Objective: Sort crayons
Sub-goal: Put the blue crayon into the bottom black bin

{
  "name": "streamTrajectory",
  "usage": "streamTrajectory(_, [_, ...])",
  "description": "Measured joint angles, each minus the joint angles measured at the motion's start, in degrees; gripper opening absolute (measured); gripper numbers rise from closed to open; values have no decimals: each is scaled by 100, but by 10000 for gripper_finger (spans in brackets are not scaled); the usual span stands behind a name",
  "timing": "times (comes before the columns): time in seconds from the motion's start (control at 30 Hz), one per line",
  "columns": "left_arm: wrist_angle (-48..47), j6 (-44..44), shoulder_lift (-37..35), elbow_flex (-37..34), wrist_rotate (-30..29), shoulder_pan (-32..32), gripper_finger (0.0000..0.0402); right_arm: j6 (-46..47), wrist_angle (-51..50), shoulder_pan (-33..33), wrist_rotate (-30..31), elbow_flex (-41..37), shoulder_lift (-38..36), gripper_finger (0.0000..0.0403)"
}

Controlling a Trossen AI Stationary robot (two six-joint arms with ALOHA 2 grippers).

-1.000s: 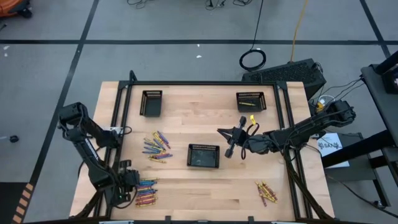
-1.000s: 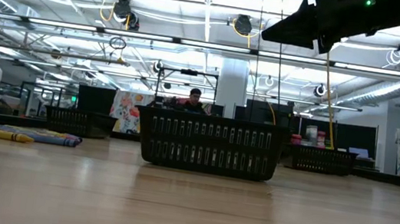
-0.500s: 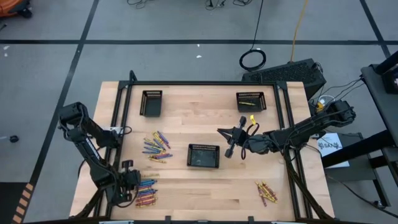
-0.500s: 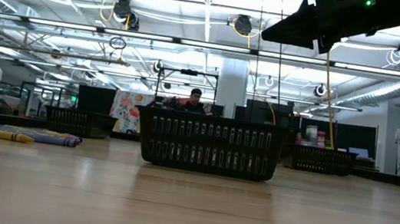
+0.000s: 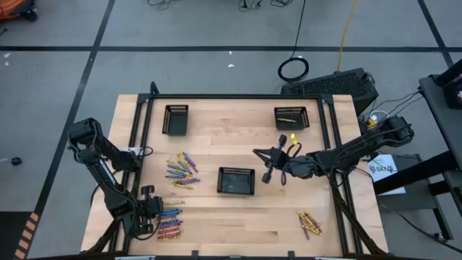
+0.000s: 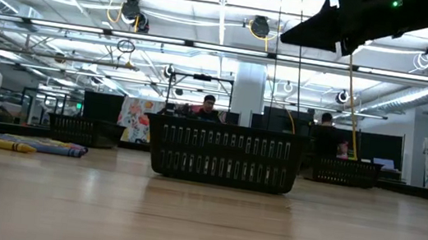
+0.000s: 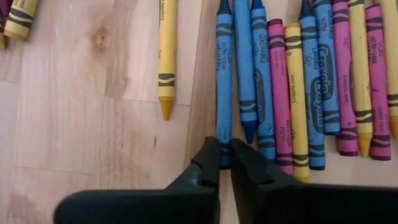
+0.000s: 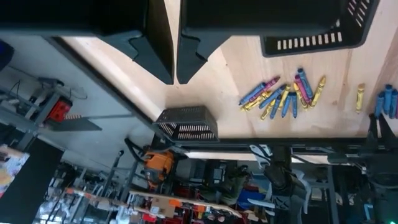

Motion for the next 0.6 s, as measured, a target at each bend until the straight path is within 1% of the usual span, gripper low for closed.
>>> streamTrajectory(0.1, [-191,-4,-43,84,21,5,7,-165,20,144,171,0,-318,6])
streamTrajectory(0.23, [-959,-54,-235,479,25,11,3,-329,-162,454,454,2,-815,6])
streamTrajectory(0.33, [-1778,-137,-410,853,-79,17,2,-229,-473,633,474,2,-1099,6])
streamTrajectory(0.4, [-2190,-139,-529,1139,-355,102,2,58,-704,710,473,4,-1145,6])
streamTrajectory(0.47, [-2466,-123,-662,1341,-824,307,1,458,-985,768,466,4,-1082,6])
streamTrajectory(0.53, [-2345,210,-753,1433,-1272,675,1,893,-1334,829,468,7,-921,6])
streamTrajectory(0.6, [-1856,939,-769,1451,-1526,1198,1,1293,-1546,910,522,3,-727,6])
